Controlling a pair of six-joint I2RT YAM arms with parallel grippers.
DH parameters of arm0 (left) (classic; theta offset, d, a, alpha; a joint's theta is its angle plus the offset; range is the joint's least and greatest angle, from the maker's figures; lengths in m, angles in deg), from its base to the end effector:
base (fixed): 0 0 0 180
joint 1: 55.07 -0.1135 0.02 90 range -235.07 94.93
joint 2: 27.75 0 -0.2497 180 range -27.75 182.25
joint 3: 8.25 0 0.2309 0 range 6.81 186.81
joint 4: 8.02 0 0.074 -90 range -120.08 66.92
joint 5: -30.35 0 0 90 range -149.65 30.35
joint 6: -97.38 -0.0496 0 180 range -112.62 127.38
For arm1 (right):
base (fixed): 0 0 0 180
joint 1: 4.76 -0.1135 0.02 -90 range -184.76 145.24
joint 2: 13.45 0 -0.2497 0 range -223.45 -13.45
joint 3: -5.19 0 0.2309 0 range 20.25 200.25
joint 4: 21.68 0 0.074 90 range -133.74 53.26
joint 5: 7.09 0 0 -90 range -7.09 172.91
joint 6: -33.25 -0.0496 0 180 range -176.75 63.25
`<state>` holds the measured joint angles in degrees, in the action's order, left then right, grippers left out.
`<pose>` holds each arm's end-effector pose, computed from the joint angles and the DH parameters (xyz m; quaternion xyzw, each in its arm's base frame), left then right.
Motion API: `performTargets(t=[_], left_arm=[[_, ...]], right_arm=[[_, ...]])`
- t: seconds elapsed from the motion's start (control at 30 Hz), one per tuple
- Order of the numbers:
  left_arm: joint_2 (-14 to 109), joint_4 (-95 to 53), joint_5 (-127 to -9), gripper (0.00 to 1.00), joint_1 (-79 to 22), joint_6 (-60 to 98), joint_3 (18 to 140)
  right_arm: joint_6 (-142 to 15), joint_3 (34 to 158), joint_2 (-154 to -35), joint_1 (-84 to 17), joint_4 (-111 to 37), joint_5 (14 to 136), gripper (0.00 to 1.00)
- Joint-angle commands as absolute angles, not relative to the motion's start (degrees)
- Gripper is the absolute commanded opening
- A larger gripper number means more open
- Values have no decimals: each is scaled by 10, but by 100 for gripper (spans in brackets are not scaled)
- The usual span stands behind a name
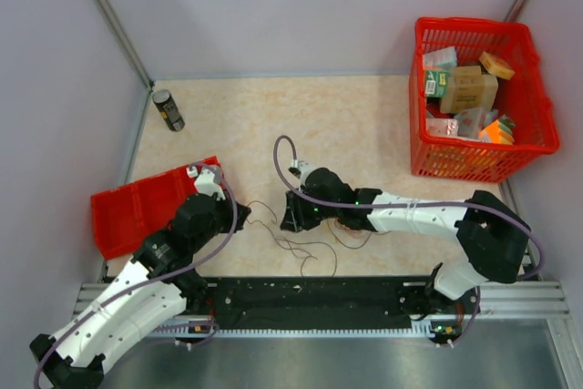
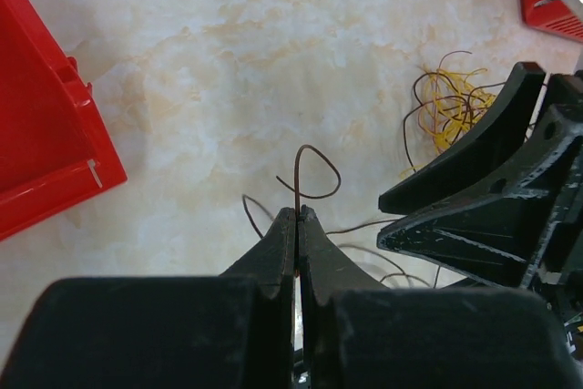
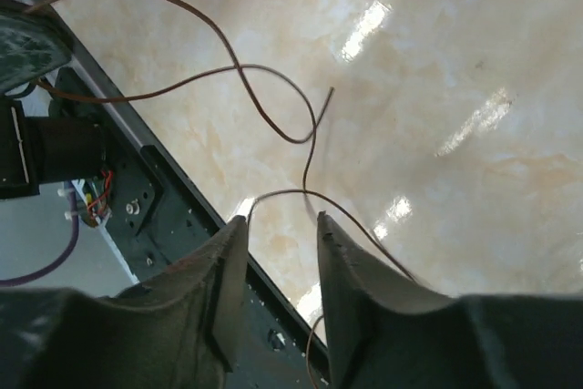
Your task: Untangle the cables
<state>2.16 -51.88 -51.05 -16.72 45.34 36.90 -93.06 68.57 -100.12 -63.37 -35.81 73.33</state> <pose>0.1100 -0.0775 0.2398 -0.0353 0.8576 -0.2637 0.4400 0.1571 0.2734 0.1968 -0.2091 0.8694 0.3758 0.2432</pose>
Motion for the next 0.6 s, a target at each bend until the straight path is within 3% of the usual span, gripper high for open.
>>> performTargets(t=[0.0,0.1,0.23,0.33,0.57], left_arm=[[22,-523,-498,0,-168,440,397],[6,-552,-460,0,-168,438,422],[-31,-565,-441,0,-168,432,437],[-33,-546,-479,0,-167,427,426],[91,-466,-691,0,-167,378,404]], right_arm=[[-902,780,-1009,-630,-456,711,41],[-881,827,-1026,-626,-504,698,55],[-893,809,-979,-622,-544,771,68],[-953,729,-920,-594,-550,798,68],[-1074,563,-859,-522,-476,789,58]])
